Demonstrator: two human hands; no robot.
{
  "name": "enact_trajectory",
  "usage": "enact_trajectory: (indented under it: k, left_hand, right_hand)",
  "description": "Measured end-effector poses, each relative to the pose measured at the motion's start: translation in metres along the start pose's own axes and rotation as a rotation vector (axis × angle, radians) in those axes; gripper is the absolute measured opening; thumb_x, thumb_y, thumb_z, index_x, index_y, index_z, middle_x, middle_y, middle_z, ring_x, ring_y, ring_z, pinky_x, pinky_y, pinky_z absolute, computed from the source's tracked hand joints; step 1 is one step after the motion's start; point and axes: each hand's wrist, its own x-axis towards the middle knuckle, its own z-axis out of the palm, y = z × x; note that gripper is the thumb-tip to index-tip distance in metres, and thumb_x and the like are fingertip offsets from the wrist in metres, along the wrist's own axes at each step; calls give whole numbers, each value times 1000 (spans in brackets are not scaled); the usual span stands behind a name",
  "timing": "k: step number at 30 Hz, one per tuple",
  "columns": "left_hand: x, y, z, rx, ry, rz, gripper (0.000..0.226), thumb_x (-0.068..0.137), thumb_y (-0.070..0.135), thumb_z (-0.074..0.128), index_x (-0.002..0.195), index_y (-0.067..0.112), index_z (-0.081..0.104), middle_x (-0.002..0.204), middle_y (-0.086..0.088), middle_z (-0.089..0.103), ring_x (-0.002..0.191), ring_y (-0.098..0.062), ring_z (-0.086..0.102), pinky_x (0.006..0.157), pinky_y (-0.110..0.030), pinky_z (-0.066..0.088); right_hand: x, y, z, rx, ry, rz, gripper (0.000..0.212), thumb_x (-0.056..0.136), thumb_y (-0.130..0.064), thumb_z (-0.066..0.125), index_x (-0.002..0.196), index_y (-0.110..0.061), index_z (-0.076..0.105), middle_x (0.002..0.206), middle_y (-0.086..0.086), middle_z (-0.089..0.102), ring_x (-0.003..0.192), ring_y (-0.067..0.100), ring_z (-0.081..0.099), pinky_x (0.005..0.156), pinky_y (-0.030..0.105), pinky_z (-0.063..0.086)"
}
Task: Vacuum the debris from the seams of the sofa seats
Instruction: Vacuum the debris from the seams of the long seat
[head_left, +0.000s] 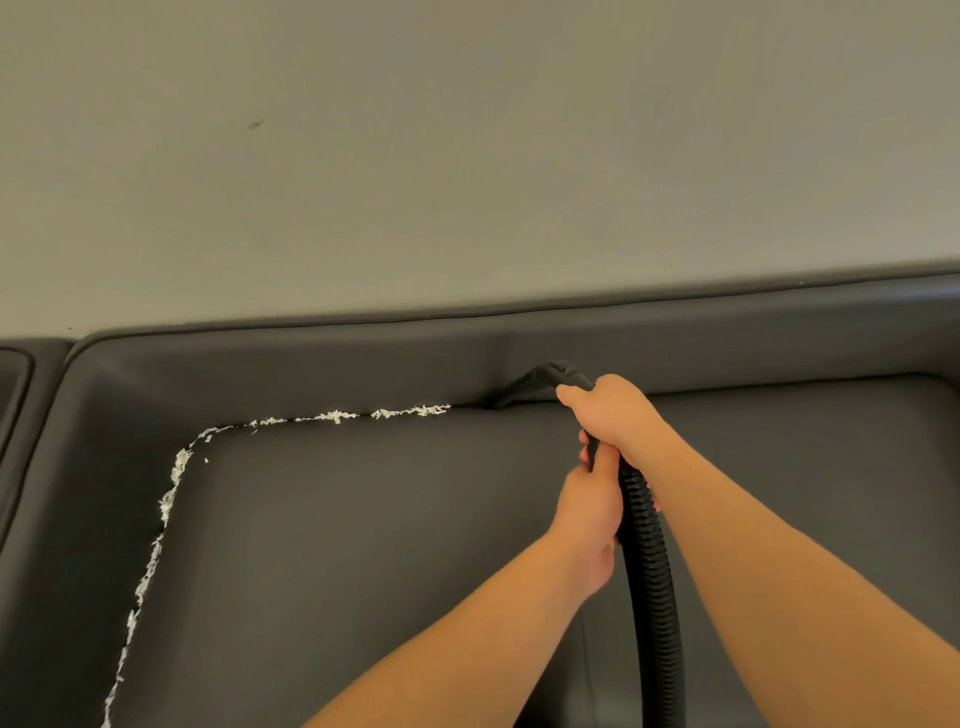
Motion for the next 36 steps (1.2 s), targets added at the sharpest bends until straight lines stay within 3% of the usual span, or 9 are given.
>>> enact_trajectory:
  k: [3,7,10,14,21,25,28,32,36]
  left_hand:
    - [-5,-16,-3,130,-27,-86,44,103,49,47,124,15,65,112,-3,76,103,-22,72,91,-41,56]
    - [-23,-52,-11,315,-77,-207,34,105,42,44,131,23,58,126,1,70,117,-17,65,87,-38,56]
    - [-34,-73,-19,276,-71,-181,35,105,47,42,133,31,56,126,5,70,117,-15,65,90,-38,58]
    - [-43,-54,-7,127,-117,-49,37,107,44,43,128,20,61,122,-6,72,114,-23,68,92,-41,57]
    - [-32,19,8,-70,-90,49,45,106,45,42,128,13,64,99,-1,73,94,-20,70,93,-44,56]
    - [-13,40,-5,-184,17,37,41,108,42,38,121,17,67,87,3,73,73,-13,68,61,-27,53]
    - [2,43,-23,-261,64,42,42,109,40,31,113,21,67,99,1,71,85,-14,66,71,-28,50]
    - [5,42,-37,-345,87,52,41,109,37,31,97,24,68,90,3,68,81,-13,63,79,-31,46]
    - [-9,36,-42,-145,71,14,46,107,49,36,117,18,69,91,2,74,82,-18,69,74,-35,56]
  right_hand:
    - [-9,32,5,12,57,11,41,94,-44,55,79,-6,57,65,11,69,67,34,71,82,50,60]
    - [-33,92,28,-86,108,49,42,94,-56,53,88,-14,53,85,13,72,85,36,71,84,47,56]
    - [-51,93,38,-220,93,-2,45,97,-59,47,93,-14,48,95,9,68,90,33,66,82,42,53]
    - [-53,50,13,-456,128,-95,46,98,-60,48,98,-13,45,114,16,64,111,39,61,85,41,45]
    - [-15,-39,-10,-650,28,-148,48,100,-47,47,67,-12,53,71,5,62,75,29,59,74,36,47]
    - [6,-69,15,-721,30,-176,42,100,-40,47,65,-15,48,75,3,54,84,31,57,76,36,45]
    - [12,-84,38,-769,32,-189,35,101,-31,46,69,-16,48,74,2,49,86,29,55,74,36,42]
    - [11,-92,53,-772,38,-242,32,100,-28,47,69,-19,45,73,0,46,86,29,54,73,35,43]
    - [8,-68,48,-577,18,-193,37,96,-38,50,67,-15,49,74,4,59,83,31,62,73,36,49]
